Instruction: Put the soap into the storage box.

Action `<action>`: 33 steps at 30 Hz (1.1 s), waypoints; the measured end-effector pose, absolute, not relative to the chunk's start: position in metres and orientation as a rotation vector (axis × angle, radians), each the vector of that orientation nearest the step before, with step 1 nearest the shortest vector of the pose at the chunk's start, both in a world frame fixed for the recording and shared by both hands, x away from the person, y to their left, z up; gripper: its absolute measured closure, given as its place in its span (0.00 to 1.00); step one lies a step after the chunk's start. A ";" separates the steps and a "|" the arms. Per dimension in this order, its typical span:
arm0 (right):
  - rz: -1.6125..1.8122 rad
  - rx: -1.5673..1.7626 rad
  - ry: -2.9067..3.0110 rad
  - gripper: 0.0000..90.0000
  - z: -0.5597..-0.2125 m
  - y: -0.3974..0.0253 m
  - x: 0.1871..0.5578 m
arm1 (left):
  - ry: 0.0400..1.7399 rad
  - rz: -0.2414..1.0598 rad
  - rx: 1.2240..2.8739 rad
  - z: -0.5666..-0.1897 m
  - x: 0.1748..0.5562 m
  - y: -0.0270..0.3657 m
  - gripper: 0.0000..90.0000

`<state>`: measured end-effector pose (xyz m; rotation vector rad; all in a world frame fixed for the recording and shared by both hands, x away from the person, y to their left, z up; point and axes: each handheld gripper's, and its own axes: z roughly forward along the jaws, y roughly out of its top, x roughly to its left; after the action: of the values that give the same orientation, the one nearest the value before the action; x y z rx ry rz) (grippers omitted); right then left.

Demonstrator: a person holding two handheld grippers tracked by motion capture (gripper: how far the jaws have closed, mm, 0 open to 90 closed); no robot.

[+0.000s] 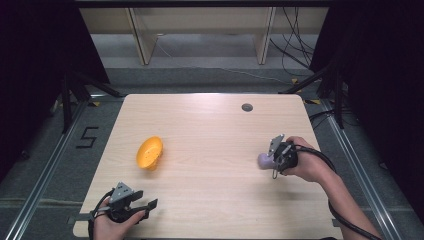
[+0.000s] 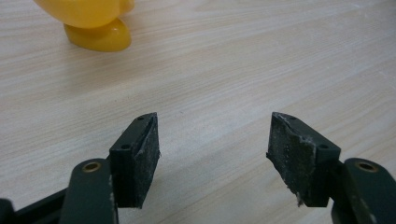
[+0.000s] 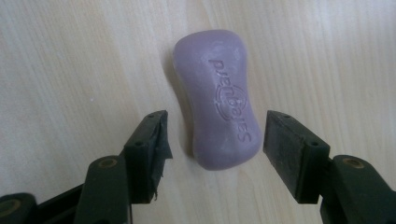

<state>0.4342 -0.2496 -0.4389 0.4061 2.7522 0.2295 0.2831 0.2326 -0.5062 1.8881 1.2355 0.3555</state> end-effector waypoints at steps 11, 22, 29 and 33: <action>0.156 0.339 2.788 0.44 -0.452 -0.241 0.453 | 1.234 0.350 1.908 -0.506 0.283 0.233 0.37; 0.101 0.311 2.814 0.44 -0.461 -0.233 0.463 | 1.234 0.344 1.893 -0.507 0.283 0.233 0.37; 0.070 0.271 2.820 0.44 -0.465 -0.231 0.467 | 1.228 0.356 1.904 -0.507 0.283 0.233 0.37; 0.048 0.322 2.842 0.44 -0.467 -0.230 0.466 | 1.233 0.353 1.897 -0.507 0.283 0.233 0.37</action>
<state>0.4658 -0.2296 -0.4667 0.3222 2.8416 0.0477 0.2833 0.2332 -0.5067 1.8970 1.2333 0.3529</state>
